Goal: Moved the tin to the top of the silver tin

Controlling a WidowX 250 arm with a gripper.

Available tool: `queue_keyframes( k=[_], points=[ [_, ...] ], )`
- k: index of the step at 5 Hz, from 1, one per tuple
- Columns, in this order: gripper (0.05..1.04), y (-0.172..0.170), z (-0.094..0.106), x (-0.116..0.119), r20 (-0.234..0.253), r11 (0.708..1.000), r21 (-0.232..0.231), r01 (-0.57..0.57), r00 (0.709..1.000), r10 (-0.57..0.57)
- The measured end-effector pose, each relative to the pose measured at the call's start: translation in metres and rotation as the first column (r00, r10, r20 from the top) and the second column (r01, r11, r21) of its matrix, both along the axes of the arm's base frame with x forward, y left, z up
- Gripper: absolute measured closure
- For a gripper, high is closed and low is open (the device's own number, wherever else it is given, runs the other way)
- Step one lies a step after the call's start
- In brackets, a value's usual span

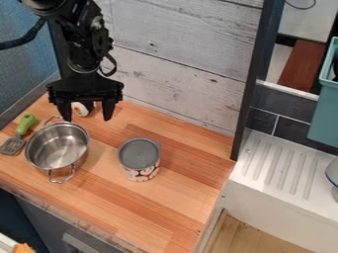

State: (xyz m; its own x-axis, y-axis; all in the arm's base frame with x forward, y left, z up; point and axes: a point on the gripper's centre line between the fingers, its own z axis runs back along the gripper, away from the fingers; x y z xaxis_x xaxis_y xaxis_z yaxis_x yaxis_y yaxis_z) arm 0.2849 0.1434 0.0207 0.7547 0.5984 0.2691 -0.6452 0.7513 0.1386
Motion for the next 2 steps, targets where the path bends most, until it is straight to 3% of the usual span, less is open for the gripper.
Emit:
queue_keyframes(
  k=[2],
  points=[
    [0.083,-0.021,-0.016,-0.007,-0.035,1.000,-0.023,0.017,0.999,-0.018]
  ],
)
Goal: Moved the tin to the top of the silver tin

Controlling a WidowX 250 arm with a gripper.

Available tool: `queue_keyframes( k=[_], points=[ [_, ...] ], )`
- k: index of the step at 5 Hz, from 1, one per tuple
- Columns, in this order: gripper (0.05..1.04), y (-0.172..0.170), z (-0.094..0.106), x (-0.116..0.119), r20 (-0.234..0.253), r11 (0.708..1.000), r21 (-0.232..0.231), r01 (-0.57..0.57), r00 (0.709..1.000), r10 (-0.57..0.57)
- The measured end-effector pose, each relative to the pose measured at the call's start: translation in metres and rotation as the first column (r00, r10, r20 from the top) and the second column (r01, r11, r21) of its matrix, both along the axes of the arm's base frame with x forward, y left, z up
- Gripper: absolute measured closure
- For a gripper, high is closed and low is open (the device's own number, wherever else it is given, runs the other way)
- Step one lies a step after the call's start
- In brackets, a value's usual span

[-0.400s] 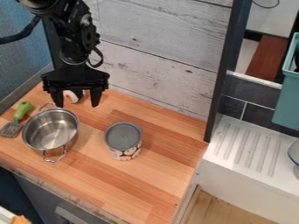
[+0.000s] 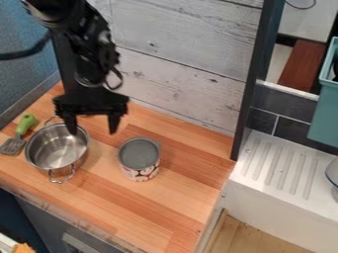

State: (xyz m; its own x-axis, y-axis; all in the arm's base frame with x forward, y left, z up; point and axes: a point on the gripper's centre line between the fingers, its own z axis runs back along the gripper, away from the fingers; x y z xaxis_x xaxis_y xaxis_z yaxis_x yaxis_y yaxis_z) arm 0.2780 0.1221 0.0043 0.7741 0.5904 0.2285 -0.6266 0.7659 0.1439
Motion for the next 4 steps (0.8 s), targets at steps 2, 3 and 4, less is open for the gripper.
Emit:
queue_keyframes(
  k=[2,3,4],
  points=[
    [0.083,-0.044,0.003,-0.007,0.158,0.997,-0.082,-0.003,0.987,0.016],
    [0.083,-0.072,-0.001,-0.014,0.200,0.995,-0.103,-0.013,0.979,0.033],
    [0.083,-0.088,-0.007,-0.018,0.183,0.993,-0.120,0.012,0.983,0.010]
  ],
)
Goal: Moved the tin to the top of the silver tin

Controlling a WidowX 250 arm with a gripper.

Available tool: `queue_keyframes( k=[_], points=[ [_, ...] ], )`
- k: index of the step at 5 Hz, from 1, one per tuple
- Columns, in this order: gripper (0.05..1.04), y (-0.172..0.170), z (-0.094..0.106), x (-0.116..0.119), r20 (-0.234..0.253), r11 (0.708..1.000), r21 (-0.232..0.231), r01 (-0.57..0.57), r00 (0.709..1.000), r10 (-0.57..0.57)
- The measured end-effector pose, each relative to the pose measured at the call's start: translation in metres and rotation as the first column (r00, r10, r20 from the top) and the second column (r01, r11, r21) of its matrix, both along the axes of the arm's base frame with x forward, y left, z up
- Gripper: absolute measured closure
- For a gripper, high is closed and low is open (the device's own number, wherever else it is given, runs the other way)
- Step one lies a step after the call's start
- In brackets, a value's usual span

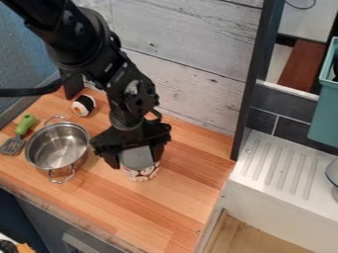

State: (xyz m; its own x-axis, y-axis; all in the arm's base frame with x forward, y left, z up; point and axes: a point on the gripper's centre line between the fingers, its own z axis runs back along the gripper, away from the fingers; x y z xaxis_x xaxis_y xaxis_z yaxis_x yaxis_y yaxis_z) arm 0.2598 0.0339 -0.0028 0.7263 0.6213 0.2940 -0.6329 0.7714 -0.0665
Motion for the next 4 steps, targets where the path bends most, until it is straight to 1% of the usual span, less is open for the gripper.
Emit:
queue_keyframes(
  k=[1,2,3,4],
  points=[
    [0.083,-0.011,-0.013,-0.005,-0.069,0.999,0.011,0.040,0.997,-0.039],
    [0.083,-0.014,-0.023,-0.002,-0.095,1.000,0.006,0.028,0.995,-0.027],
    [0.083,-0.013,-0.030,0.004,-0.114,1.000,0.012,0.012,0.993,-0.011],
    [0.083,-0.008,-0.034,0.014,-0.117,1.000,0.026,0.002,0.993,0.001]
  ],
)
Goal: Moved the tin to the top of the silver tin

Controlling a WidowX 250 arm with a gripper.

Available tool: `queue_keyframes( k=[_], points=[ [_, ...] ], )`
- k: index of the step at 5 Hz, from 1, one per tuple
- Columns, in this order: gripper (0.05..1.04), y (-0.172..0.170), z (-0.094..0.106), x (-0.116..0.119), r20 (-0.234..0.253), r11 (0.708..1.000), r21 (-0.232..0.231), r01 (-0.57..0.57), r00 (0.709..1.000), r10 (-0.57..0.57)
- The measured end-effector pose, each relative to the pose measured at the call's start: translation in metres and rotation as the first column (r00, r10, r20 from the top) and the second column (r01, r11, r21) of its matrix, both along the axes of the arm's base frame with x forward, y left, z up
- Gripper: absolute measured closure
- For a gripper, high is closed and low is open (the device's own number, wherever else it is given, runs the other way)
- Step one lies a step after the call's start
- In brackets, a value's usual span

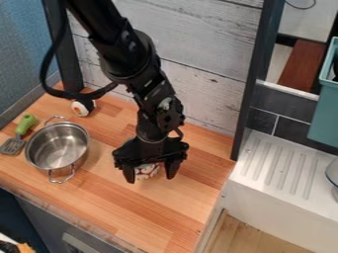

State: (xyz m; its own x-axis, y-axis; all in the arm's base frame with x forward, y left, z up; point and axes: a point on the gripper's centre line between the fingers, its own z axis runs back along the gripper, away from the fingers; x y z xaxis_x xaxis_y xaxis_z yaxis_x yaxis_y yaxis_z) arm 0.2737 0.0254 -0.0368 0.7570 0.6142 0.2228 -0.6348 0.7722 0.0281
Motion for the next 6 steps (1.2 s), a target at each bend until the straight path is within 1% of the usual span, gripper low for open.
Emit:
queue_keyframes(
  k=[1,2,3,4,6],
  points=[
    [0.083,0.018,-0.007,0.009,-0.006,0.998,-0.004,-0.070,0.998,0.070],
    [0.083,0.031,-0.008,0.017,0.004,0.995,0.007,-0.103,0.995,0.103],
    [0.083,0.047,-0.008,0.024,0.011,0.987,0.005,-0.163,0.987,0.163],
    [0.083,0.062,-0.004,0.031,0.028,0.976,0.008,-0.217,0.976,0.217],
    [0.083,0.094,-0.004,0.039,0.042,0.945,0.029,-0.327,0.945,0.325]
  ],
)
